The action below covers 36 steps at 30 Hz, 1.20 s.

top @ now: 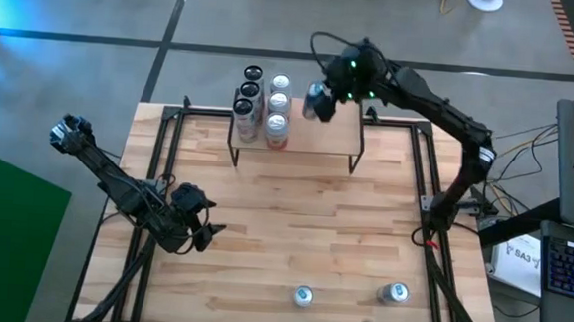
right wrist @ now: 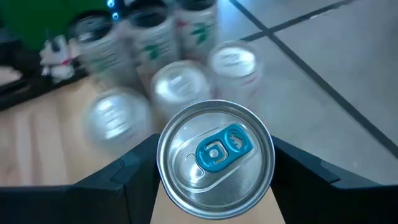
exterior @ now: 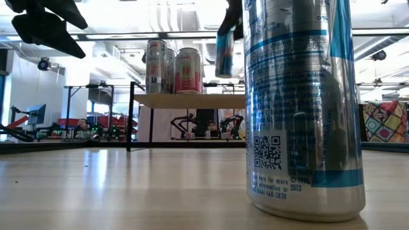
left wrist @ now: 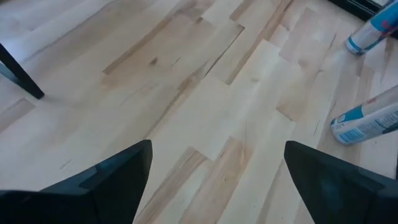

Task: Place canned beverage on shelf
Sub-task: Put the top blue soda can on the shelf

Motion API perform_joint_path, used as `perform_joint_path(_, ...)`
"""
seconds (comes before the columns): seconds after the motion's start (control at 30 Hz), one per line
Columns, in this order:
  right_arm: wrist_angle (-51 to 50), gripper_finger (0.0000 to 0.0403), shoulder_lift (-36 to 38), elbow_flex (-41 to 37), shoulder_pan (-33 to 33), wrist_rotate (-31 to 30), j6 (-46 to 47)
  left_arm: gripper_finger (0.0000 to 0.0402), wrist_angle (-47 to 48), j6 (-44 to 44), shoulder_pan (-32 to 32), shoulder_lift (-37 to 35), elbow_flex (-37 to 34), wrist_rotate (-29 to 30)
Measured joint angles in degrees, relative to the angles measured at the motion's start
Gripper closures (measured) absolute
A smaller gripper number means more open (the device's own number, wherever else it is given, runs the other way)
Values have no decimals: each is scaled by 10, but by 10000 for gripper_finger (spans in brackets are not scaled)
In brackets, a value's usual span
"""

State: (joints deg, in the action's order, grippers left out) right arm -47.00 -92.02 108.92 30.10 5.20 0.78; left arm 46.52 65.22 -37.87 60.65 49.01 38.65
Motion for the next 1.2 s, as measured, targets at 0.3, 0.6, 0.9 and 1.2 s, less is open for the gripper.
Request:
perform_joint_path(0.3, 63, 161, -90, 1, 99, 88, -24, 50, 0, 56, 0, 10, 0, -1)
perform_joint_path(0.6, 65, 161, -121, 22, 108, 131, -56, 53, 11, 78, 0, 19, 0, -2)
perform_joint_path(0.9, 65, 160, -121, 24, 112, 130, -64, 75, 36, 77, 5, 18, 0, -2)
perform_joint_path(1.2, 67, 132, -121, 24, 112, 149, -52, 86, 45, 73, 13, 18, 0, -1)
